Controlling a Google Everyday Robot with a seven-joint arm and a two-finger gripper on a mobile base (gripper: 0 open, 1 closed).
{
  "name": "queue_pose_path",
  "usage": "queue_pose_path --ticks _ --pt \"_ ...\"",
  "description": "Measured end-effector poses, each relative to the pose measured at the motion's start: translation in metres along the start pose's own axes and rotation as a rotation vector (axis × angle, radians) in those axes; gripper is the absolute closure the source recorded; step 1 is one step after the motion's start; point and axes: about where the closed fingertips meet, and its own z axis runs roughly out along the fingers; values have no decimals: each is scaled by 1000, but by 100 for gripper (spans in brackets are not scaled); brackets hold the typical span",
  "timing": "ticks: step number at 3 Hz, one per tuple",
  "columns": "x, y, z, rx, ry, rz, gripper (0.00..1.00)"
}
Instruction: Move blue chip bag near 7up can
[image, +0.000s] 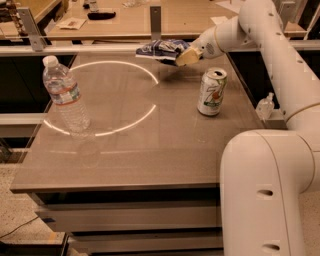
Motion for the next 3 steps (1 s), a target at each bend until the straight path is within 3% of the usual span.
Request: queue_pose_path --ticks 2,3 --pt "17 30 -76 -122 99 -50 100" --pt "29 38 -105 -143 146 -56 100"
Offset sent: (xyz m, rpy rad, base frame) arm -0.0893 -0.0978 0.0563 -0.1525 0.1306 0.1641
